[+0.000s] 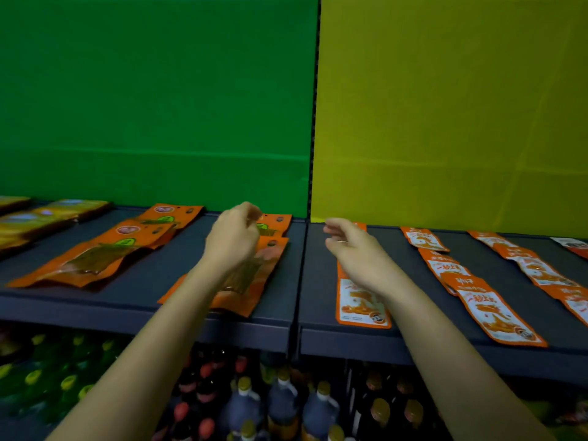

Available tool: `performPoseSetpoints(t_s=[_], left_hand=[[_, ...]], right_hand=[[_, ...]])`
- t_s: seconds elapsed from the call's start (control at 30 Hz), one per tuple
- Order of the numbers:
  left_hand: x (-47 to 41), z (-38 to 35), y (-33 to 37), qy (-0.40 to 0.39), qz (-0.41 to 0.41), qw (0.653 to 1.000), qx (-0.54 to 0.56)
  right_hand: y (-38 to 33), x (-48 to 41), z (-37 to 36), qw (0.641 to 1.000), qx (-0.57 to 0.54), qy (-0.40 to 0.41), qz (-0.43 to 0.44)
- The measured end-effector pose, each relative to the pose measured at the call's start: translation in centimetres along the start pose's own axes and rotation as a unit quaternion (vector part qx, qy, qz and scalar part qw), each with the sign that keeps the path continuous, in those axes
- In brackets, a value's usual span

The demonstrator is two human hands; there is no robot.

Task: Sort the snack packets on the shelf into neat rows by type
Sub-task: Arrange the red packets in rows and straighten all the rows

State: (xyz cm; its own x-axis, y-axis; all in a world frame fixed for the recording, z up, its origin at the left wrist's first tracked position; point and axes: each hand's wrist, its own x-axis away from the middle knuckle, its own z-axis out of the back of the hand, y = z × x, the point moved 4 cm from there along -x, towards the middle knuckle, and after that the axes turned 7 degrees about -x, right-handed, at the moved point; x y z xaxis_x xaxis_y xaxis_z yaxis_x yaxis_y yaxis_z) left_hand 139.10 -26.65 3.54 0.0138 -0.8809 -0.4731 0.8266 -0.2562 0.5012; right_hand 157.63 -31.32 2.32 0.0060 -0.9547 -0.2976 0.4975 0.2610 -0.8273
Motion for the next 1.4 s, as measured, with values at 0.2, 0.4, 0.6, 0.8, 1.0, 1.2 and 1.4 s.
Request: performPoseSetpoints(t_s=[0.2,0.4,0.6,0.8,1.0,1.2,1.4], left_hand=[[-0.9,0.7,-8.1,-0.115,0.105,0.988,-0.014],[-0.8,-0.6,-11.6,-0.164,0.073,0.983,0.036],[-1.2,-1.3,-12.3,-0.175,0.026,0.984,0.01],[-1.2,-1.4,-12.0,-0.155,-0.008,0.987,-0.043],[-0.8,-1.2,-11.7,-0.146,-0.017,0.988,-0.056],[-0.6,1.1,-12.2,-0.117,-0.047,0.992,-0.032],[-3.0,8.9,-17.2,-0.049,-0.021,0.998,-0.017]], right_hand=[[-0.7,-1.8,-6.6,0.991,0.058,-0.065,-0.099],[-0.4,-2.8,-11.8,0.986,0.063,-0.035,-0.15],[0.0,-2.6,-12.2,0.983,0.053,0.028,-0.173],[-0.5,-2.3,-12.4,0.981,0.054,0.018,-0.183],[-0.4,-2.5,-12.4,0.982,0.043,0.021,-0.182],[-2.6,-2.4,-11.7,0.984,0.132,0.092,-0.076],[-9.3,-2.3,-16.0,0.993,0.119,0.014,0.022]])
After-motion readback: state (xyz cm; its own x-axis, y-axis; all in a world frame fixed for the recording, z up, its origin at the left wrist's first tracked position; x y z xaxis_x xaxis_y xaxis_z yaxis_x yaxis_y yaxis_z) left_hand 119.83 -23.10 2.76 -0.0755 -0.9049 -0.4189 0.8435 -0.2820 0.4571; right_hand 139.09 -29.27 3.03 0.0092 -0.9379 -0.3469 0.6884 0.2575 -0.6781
